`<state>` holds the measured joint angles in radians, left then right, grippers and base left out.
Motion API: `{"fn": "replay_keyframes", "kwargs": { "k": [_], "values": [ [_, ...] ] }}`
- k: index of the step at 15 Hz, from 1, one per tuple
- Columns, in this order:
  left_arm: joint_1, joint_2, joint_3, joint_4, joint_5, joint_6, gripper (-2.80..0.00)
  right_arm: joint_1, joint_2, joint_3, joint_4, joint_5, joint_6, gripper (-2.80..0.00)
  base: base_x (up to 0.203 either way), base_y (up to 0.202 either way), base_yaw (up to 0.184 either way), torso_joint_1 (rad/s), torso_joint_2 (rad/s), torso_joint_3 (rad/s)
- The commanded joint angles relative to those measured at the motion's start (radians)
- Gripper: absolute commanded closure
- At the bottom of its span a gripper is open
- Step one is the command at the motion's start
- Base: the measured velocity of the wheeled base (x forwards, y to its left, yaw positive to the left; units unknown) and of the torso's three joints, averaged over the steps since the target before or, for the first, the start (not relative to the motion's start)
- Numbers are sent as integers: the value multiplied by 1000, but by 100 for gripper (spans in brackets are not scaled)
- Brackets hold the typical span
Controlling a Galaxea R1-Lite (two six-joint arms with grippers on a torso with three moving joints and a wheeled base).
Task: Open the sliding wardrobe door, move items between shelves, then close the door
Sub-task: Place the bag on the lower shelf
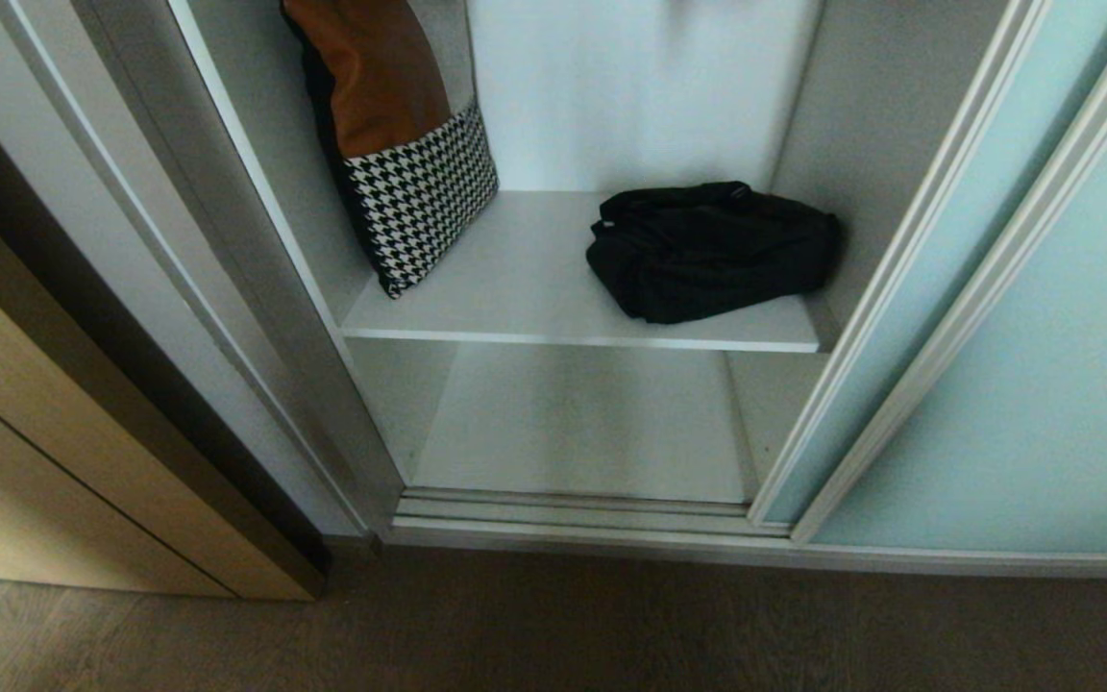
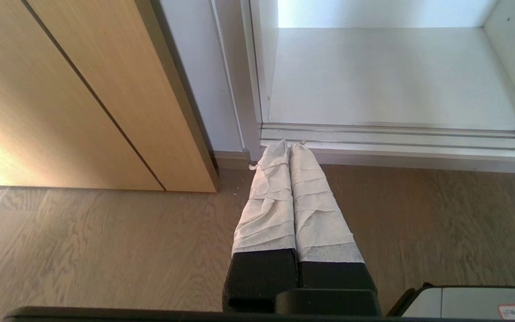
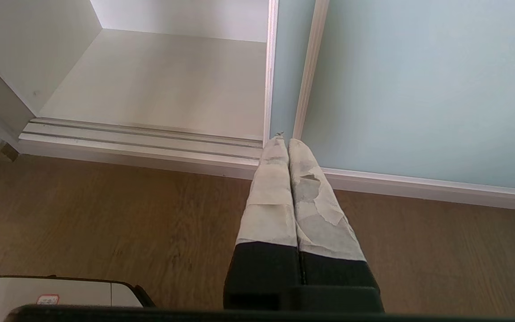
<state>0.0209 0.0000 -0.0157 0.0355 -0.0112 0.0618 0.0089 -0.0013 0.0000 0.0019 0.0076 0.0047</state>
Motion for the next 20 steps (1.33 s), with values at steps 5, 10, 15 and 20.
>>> {"fn": "replay_keyframes", "kwargs": {
  "k": [5,10,15,20],
  "values": [
    [2,4,0,0,2,-14,0,0,0,0,0,0,0,0,0,0,0,0,0,0],
    [1,5,-1,0,0,-30,0,0,-2,0,0,0,0,0,2,164,-3,3,3,2],
    [1,3,-1,0,0,-31,0,0,-2,0,0,0,0,0,0,195,-2,2,4,1],
    [1,4,-1,0,0,-34,0,0,-1,0,0,0,0,0,0,195,-3,2,6,3]
  ]
}}
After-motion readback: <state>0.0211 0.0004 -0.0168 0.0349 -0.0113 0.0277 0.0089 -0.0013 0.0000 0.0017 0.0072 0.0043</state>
